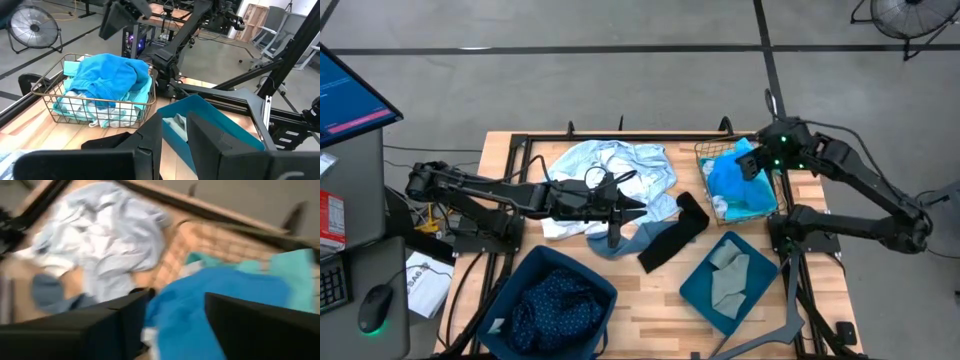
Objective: Pick & Place Cloths
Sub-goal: Put the blue shorts into the wire basket
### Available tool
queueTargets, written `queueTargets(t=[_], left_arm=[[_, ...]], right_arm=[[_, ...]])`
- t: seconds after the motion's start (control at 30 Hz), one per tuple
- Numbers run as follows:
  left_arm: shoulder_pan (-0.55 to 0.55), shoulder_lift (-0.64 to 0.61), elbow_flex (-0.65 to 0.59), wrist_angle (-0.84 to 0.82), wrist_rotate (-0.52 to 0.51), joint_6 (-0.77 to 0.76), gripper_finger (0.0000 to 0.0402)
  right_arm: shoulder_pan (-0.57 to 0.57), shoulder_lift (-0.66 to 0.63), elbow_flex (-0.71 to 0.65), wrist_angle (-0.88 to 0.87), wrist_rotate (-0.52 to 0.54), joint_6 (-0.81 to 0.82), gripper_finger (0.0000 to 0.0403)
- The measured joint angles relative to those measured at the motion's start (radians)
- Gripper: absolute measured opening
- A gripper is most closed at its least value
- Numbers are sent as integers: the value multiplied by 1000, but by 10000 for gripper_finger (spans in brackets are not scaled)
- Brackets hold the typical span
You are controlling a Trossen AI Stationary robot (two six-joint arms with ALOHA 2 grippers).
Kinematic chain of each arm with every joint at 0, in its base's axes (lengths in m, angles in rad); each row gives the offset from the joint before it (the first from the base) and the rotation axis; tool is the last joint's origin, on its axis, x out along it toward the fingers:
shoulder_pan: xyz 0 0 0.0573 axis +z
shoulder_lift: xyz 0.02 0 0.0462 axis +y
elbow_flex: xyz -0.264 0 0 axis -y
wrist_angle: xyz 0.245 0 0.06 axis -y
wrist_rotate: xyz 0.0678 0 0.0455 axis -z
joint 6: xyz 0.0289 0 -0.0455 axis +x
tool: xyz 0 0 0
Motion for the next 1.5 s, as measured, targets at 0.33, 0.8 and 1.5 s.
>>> queueTargets(t=[0.33, 0.8, 1.5], left_arm=[[0, 0, 0, -3, 0, 0, 72], [12, 0, 0, -6, 0, 3, 72], [8, 0, 0, -174, -22, 133, 130]], right_arm=[[91, 23, -168, -64, 39, 88, 18], [139, 189, -452, 169, 54, 154, 3], [179, 234, -36, -54, 15, -27, 30]])
